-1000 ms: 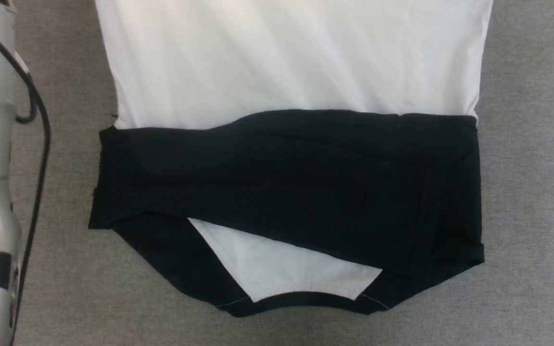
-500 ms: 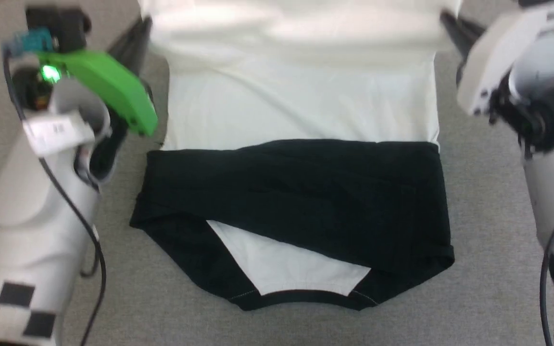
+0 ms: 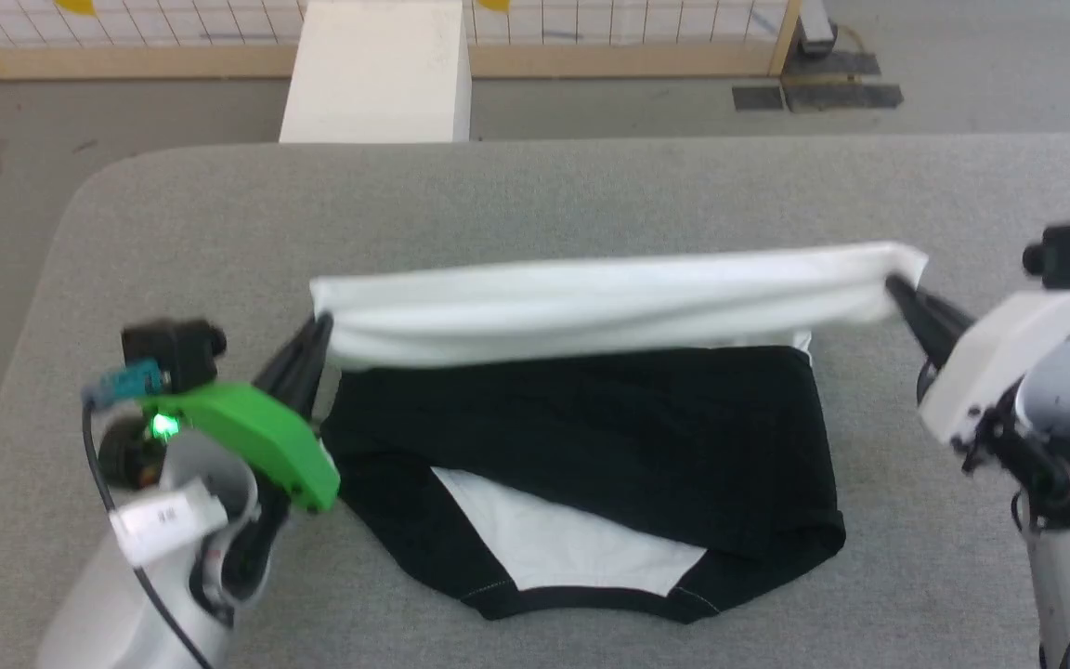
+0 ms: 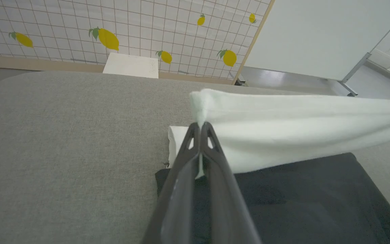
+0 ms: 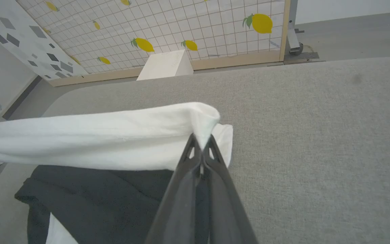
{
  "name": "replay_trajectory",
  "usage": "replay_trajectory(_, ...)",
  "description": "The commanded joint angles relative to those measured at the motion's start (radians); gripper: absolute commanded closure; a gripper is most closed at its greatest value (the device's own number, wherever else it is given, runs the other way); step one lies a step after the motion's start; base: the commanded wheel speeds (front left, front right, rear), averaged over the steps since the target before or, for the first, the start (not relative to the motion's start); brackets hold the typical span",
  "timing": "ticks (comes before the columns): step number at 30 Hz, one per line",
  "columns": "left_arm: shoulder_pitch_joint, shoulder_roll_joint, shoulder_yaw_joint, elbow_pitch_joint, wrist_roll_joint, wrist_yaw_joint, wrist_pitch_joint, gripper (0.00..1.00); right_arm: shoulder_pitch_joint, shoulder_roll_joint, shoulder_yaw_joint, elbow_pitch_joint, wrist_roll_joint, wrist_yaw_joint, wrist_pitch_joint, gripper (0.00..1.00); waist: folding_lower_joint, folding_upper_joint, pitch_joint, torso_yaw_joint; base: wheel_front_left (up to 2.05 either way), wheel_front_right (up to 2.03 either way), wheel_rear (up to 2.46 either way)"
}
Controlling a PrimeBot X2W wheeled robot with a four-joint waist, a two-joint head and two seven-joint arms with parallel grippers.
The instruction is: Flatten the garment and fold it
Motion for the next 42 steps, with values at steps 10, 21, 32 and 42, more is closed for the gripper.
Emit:
replay_trajectory(10,0.234,-0.016,0.011,-0.029,-0.049,0.061,-0.035,1.00,0.257,0.077,-0.098,-0.059,0.024,-0.001,0.023,1.00,0.0001,0.0000,-0.065,0.015,0.00,0.00,0.00)
replay_trajectory(21,0.354,-0.013,-0.015,0.024,-0.087,0.149,0.085,1.00,0.422,0.106,-0.068,-0.049,-0.030,-0.001,0.073,1.00,0.0001,0.0000,-0.073,0.002,0.00,0.00,0.00)
replay_trajectory(32,0.370,0.041,0.018,-0.001,-0.109,0.235,0.183,0.00,0.444,0.081,-0.053,-0.103,0.011,-0.001,0.159,0.00,0.0001,0.0000,-0.081,0.000,0.00,0.00,0.00)
replay_trajectory(42,0.366,0.119,0.182,-0.202,-0.051,0.290,-0.038,0.00,0.325,0.030,-0.155,-0.207,0.032,-0.001,0.257,0.00,0.0001,0.0000,-0.057,0.002,0.00,0.00,0.00)
